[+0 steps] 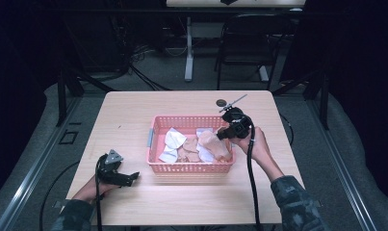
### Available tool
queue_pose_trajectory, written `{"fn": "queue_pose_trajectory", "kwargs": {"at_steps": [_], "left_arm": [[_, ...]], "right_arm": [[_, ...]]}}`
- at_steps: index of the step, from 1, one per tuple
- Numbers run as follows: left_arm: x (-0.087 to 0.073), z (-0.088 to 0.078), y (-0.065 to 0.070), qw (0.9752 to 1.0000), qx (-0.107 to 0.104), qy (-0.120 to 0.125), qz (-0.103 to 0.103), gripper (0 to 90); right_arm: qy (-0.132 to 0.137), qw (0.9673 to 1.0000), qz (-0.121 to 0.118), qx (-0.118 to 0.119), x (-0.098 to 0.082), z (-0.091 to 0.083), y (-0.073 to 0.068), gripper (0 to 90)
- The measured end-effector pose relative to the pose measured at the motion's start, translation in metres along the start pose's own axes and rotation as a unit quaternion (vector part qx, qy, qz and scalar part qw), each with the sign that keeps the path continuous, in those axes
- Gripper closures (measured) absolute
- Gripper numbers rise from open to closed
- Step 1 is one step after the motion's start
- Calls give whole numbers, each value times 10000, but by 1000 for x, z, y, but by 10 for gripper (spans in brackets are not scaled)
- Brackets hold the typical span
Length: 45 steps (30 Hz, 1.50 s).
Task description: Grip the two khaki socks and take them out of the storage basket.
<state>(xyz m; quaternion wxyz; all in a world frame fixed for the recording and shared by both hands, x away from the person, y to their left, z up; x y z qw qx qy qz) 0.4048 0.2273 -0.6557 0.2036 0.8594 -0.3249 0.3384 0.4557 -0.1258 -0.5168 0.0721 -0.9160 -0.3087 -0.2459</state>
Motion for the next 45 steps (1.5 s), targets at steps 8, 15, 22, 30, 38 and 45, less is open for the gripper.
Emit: {"fn": "queue_pose_trajectory", "kwargs": {"at_steps": [8, 15, 22, 30, 38, 45], "left_arm": [[0, 0, 0, 10000, 2, 2, -1, 4], [0, 0, 0, 10000, 1, 1, -1, 4], [0, 0, 0, 10000, -1, 1, -2, 4], [0, 0, 0, 10000, 3, 2, -7, 4], [0, 0, 0, 10000, 6, 1, -7, 4], [0, 0, 0, 10000, 6, 2, -9, 4]], "right_arm": [[196, 9997, -97, -96, 7, -14, -3, 884], [259, 9992, -240, -164, 12, -24, -6, 883], [313, 9986, -335, -277, 17, -33, -6, 883], [438, 9979, -368, -306, 23, -48, -5, 884], [615, 9966, -405, -374, 30, -66, -5, 884], [699, 9960, -402, -394, 32, -77, -4, 884]]}}
Point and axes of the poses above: each handheld gripper's, and its own axes: z roughly forward along the jaws, x roughly out of its top, y roughly to its right, the point moved 9 cm from there along z, roughly forward along the jaws, and after that the axes turned 11 degrees about -x, right-handed, at the moved point
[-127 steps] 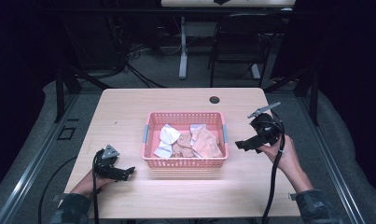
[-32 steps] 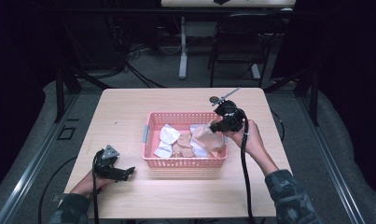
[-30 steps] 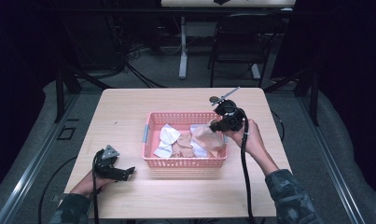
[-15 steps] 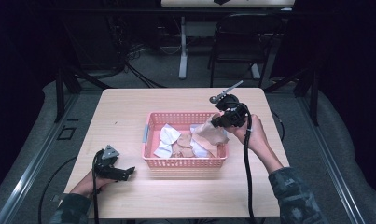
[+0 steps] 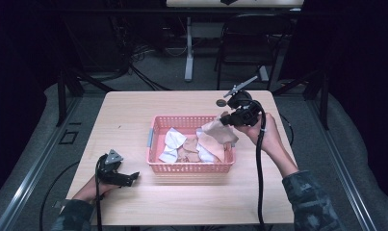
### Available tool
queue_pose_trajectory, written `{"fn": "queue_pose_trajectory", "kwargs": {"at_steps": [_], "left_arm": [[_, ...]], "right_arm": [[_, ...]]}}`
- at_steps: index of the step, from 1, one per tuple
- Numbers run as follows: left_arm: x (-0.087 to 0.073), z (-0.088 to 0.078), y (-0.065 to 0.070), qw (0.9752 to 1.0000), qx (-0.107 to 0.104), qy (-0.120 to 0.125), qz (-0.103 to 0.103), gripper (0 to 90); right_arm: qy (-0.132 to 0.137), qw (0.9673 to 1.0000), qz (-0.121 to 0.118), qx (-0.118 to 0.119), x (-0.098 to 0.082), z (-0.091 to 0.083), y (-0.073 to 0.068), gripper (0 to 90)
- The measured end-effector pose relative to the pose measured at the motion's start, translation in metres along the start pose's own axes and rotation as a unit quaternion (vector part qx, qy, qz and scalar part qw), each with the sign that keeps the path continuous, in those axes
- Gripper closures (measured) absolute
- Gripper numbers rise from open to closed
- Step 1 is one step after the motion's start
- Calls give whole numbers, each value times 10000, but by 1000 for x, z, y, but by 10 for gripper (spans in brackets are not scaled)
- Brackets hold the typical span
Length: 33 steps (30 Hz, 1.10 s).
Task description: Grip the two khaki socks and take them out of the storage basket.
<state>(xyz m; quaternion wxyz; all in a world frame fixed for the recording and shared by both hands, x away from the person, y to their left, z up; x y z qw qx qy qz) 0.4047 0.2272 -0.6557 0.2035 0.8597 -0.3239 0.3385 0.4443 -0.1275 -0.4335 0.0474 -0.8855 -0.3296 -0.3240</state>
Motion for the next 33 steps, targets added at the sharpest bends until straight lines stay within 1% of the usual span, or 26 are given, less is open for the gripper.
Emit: {"fn": "queue_pose_trajectory", "kwargs": {"at_steps": [6, 8, 14, 15, 18, 19, 20, 21, 24, 25, 26, 27, 33], "left_arm": [[0, 0, 0, 10000, 1, 0, 0, 4], [0, 0, 0, 10000, 0, 0, 1, 4], [0, 0, 0, 10000, 2, 3, 4, 4], [0, 0, 0, 10000, 2, 1, 0, 4], [0, 0, 0, 10000, 2, -2, 1, 4], [0, 0, 0, 10000, 3, 0, -1, 4], [0, 0, 0, 10000, 3, 0, -1, 4], [0, 0, 0, 10000, 4, 4, 2, 4], [0, 0, 0, 10000, 6, 5, -4, 4], [0, 0, 0, 10000, 6, 5, -4, 4], [0, 0, 0, 10000, 6, 6, 0, 4], [0, 0, 0, 10000, 8, 5, -6, 4], [0, 0, 0, 10000, 9, 5, -6, 4]], "right_arm": [[16, 10000, -10, -40, 0, -7, 3, 884], [57, 9999, -29, -97, 0, -11, 7, 884], [118, 9998, 15, -184, -3, -20, 15, 884], [148, 9997, 50, -207, -5, -24, 19, 884], [172, 9995, 118, -235, -7, -28, 23, 884], [204, 9993, 151, -256, -10, -32, 27, 884], [204, 9993, 151, -256, -10, -32, 27, 884], [157, 9993, 118, -303, -12, -34, 30, 884], [164, 9989, 202, -393, -19, -40, 38, 884], [164, 9989, 202, -393, -19, -40, 38, 884], [167, 9987, 235, -414, -20, -41, 41, 884], [160, 9985, 279, -451, -24, -44, 46, 884], [182, 9972, 485, -531, -38, -50, 61, 884]]}}
Point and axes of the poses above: each handheld gripper's, and its own axes: z roughly forward along the jaws, x roughly out of its top, y roughly to its right, the point moved 9 cm from there along z, roughly forward along the jaws, and after that the axes turned 11 degrees about -x, right-handed, at the moved point
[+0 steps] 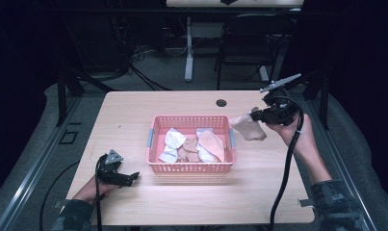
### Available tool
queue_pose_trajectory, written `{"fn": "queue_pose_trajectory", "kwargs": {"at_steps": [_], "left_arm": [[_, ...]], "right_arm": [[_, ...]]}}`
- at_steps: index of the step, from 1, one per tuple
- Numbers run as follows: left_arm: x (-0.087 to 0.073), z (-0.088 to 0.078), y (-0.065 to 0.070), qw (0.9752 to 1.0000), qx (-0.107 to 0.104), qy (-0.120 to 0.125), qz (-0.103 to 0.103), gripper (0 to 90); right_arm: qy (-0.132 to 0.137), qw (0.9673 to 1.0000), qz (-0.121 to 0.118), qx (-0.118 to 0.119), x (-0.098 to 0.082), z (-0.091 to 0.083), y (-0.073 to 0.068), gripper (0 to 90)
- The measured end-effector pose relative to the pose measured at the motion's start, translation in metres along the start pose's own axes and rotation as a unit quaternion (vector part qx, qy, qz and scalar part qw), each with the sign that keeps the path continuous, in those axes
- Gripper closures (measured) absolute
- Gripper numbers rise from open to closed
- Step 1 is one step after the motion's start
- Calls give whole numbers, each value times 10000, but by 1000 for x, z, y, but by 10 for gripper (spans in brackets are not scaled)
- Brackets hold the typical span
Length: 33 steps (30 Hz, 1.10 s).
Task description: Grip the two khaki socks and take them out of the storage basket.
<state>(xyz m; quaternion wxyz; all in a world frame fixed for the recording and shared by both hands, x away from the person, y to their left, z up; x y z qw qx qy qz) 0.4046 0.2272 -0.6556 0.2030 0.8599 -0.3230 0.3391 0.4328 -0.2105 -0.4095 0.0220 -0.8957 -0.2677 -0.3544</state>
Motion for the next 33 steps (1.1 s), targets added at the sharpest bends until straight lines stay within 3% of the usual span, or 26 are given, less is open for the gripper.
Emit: {"fn": "queue_pose_trajectory", "kwargs": {"at_steps": [7, 16, 33], "left_arm": [[0, 0, 0, 10000, -1, 0, -1, 4], [0, 0, 0, 10000, 3, -1, -4, 4], [0, 0, 0, 10000, 5, 1, -5, 4]], "right_arm": [[29, 9995, 285, -109, -16, 1, 19, 884], [-37, 9985, 526, -176, -38, 7, 34, 888], [-170, 9974, 683, -166, -58, 20, 40, 888]]}}
Point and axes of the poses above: each handheld gripper's, and its own axes: z roughly forward along the jaws, x roughly out of its top, y roughly to its right, the point moved 9 cm from there along z, roughly forward along the jaws, and after that the axes turned 11 degrees about -x, right-handed, at the moved point
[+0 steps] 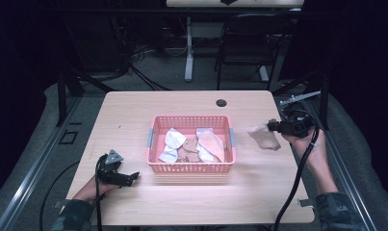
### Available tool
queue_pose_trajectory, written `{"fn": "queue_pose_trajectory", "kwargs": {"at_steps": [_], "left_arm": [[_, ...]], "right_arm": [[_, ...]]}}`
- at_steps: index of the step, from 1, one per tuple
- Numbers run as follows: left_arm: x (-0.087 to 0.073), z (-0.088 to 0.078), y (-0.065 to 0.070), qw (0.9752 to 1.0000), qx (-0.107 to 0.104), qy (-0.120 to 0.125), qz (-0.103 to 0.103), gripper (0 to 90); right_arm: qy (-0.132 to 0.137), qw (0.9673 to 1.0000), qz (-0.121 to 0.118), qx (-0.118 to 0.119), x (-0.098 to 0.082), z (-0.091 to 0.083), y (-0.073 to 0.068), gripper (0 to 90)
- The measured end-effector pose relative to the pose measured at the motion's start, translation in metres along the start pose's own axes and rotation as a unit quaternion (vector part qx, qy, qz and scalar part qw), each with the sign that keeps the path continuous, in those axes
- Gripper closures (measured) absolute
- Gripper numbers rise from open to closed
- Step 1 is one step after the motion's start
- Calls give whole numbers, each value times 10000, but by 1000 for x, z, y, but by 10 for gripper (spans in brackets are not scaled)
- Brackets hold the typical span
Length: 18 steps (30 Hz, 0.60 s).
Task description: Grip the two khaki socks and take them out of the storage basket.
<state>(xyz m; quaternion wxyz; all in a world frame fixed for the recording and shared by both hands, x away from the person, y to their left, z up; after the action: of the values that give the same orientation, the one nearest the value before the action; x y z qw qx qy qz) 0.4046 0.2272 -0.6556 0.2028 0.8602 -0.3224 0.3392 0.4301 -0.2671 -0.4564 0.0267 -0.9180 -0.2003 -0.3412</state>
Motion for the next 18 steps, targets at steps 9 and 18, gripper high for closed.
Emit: {"fn": "queue_pose_trajectory", "kwargs": {"at_steps": [9, 18], "left_arm": [[0, 0, 0, 10000, -1, 0, -2, 4], [0, 0, 0, 10000, 0, 1, -4, 4]], "right_arm": [[-106, 9999, 44, -8, -9, 12, 2, 888], [-278, 9996, 29, 8, -18, 26, 0, 887]]}}
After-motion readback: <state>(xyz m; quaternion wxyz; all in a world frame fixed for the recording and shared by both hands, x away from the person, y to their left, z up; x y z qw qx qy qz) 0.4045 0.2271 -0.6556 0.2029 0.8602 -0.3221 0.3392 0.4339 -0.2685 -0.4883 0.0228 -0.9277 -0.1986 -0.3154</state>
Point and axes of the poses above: each handheld gripper's, and its own axes: z roughly forward along the jaws, x roughly out of its top, y roughly to its right, the point moved 9 cm from there along z, roughly forward along the jaws, and after that the axes turned 11 degrees about -x, right-handed, at the moved point
